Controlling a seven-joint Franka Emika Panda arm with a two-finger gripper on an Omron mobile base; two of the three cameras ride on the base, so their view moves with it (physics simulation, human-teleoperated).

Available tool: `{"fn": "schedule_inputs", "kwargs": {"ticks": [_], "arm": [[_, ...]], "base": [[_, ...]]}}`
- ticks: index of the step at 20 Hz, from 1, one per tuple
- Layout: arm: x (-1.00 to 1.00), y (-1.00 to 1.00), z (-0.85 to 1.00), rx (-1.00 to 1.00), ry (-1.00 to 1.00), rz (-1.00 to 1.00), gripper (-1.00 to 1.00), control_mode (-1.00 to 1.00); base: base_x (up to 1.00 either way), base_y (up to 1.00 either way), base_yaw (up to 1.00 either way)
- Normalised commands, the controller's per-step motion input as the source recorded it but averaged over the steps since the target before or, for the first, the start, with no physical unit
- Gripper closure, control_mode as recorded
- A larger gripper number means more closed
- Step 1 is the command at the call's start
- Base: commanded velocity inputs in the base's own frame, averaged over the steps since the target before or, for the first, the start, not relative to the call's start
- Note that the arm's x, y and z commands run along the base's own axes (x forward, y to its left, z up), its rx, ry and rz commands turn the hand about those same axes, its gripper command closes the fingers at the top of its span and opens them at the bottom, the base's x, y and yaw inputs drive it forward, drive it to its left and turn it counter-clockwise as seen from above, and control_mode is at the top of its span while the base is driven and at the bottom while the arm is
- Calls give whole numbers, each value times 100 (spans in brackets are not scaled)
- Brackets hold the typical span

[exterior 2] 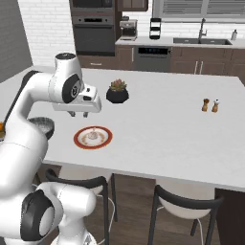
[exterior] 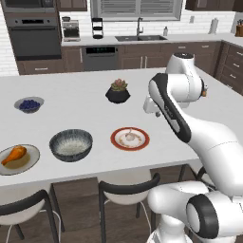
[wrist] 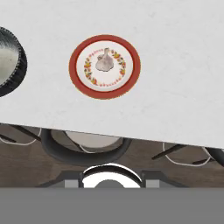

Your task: Pick the chicken drumstick and garlic from their plates and place them in the bowl. Then put the bowl in the fridge.

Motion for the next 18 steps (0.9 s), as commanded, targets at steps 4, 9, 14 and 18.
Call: {"fn": "schedule_inputs", "kwargs": {"ticks": [4, 9, 14, 18], "arm": [[-39, 2, 0, 0, -2, 1, -100, -100], [-63, 31, -42, 12, 3, 3, -100, -100], [46, 17, -61, 1, 4, 0, -100, -100], [97, 9, -40, 0, 16, 0, -100, -100]], "base": [[0, 0, 0], [0, 0, 0], [0, 0, 0], [0, 0, 0]]}}
